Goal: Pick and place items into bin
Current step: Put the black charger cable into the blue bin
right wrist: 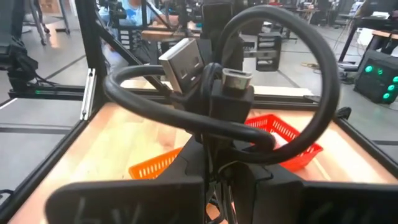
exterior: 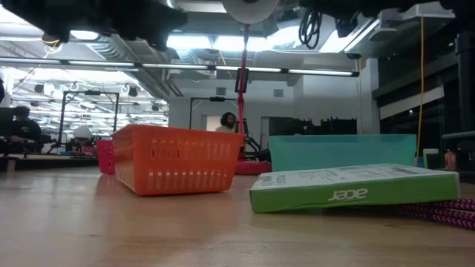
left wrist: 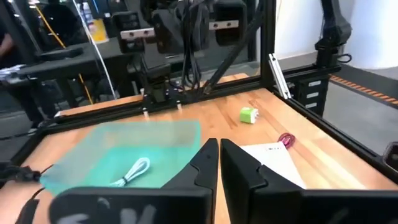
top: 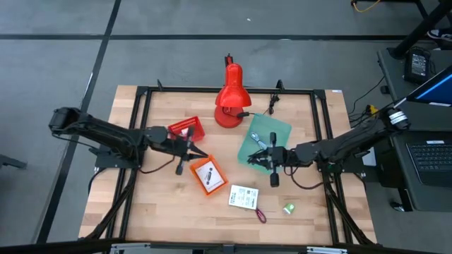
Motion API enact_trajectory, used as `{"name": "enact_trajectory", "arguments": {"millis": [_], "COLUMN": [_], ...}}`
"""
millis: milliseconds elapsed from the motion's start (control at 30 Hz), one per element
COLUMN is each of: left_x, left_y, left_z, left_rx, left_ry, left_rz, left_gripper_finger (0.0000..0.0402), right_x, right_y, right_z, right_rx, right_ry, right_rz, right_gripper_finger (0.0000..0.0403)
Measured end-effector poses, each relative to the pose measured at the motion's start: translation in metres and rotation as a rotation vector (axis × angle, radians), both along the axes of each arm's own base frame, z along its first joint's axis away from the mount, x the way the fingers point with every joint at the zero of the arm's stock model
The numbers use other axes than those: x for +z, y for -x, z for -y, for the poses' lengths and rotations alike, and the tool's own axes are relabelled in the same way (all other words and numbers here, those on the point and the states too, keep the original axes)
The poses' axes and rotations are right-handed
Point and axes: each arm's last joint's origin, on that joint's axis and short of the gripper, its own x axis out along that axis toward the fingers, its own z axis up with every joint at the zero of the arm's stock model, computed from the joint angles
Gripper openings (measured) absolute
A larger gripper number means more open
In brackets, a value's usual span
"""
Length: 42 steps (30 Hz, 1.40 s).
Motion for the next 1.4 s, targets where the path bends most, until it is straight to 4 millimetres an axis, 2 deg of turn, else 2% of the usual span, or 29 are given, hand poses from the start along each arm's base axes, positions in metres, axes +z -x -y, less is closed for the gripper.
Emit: {"name": "enact_trajectory", "arguments": {"millis": [267,500,733,967,1167,1400], "left_x": [-0.002,-0.002,-0.003,-0.003,-0.004,-0.007], "left_y": [0.031,0.037,0.036,0.036,0.036,0.037], "left_z": [-0.002,-0.003,-0.003,-0.003,-0.003,-0.003], "left_rx": [-0.016,-0.011,-0.020,-0.019,-0.017,-0.016], "left_ry": [-0.035,0.004,0.004,0.006,0.026,0.028], "left_rz": [0.035,0.032,0.020,0.019,0.011,-0.021], "left_gripper_finger": [0.0001,0.0005,0.0007,0.0004,0.0004,0.0006], "right_x": [0.000,-0.001,-0.012,-0.023,-0.028,-0.018], "right_y": [0.009,0.010,0.015,0.015,0.018,0.011], "right_z": [-0.004,-0.005,0.003,0.019,0.042,0.062], "right_rx": [-0.090,-0.114,-0.397,-0.539,-0.680,-0.592], "right_ry": [0.009,-0.017,-0.125,-0.270,-0.420,-0.540], "right_rz": [-0.038,-0.046,-0.090,-0.125,-0.301,-0.422], "right_gripper_finger": [0.0023,0.0023,0.0023,0.0022,0.0022,0.0022]}}
